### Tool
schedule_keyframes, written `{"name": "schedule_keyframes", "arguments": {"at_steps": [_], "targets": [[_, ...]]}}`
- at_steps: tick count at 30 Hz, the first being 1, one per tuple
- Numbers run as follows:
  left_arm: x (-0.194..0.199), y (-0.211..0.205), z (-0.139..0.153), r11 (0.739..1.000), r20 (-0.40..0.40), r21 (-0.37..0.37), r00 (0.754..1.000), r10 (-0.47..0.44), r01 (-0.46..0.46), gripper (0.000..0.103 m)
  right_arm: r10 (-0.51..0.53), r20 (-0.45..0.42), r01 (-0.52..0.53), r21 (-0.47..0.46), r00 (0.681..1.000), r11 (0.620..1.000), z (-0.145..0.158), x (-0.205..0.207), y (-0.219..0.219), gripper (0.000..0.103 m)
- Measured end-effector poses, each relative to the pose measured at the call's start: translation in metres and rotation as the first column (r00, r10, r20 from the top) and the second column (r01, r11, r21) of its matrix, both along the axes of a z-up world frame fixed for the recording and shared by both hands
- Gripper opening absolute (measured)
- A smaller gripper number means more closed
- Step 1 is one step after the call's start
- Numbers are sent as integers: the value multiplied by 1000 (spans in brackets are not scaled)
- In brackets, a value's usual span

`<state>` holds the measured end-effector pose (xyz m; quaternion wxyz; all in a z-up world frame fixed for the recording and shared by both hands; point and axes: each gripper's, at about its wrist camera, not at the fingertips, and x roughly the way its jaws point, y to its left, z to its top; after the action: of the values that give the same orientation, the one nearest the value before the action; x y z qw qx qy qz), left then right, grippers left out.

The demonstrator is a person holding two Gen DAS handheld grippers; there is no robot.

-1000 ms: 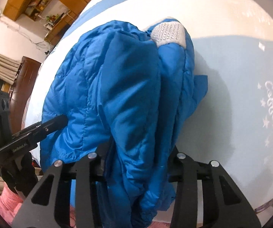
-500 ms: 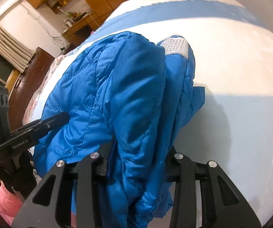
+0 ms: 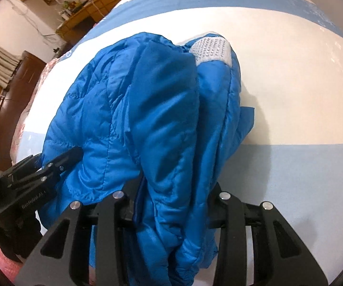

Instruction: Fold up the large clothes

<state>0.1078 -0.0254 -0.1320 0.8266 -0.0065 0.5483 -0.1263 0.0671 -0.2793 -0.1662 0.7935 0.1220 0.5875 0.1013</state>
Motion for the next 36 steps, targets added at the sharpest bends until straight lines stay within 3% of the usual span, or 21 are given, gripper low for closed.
{"name": "schedule_keyframes", "arguments": {"at_steps": [12, 17, 26, 31, 36], "targets": [[7, -8, -7, 1000, 17, 21, 1000, 3, -3, 54, -28, 6, 28, -46, 1000, 999, -2, 12, 33, 44], [3, 7, 4, 999, -18, -30, 999, 31, -32, 60, -44, 5, 44, -46, 999, 998, 12, 6, 29, 60], [-38, 15, 29, 1000, 47, 7, 999, 1, -2, 59, -14, 77, 24, -142, 997, 990, 49, -28, 33, 67], [-48, 17, 20, 1000, 40, 29, 999, 5, -6, 60, -9, 70, 22, -186, 998, 982, 40, -35, 37, 66], [-48, 14, 7, 998, 38, 54, 999, 5, -8, 62, -20, 38, 26, -172, 999, 985, 18, -32, 36, 67]]}}
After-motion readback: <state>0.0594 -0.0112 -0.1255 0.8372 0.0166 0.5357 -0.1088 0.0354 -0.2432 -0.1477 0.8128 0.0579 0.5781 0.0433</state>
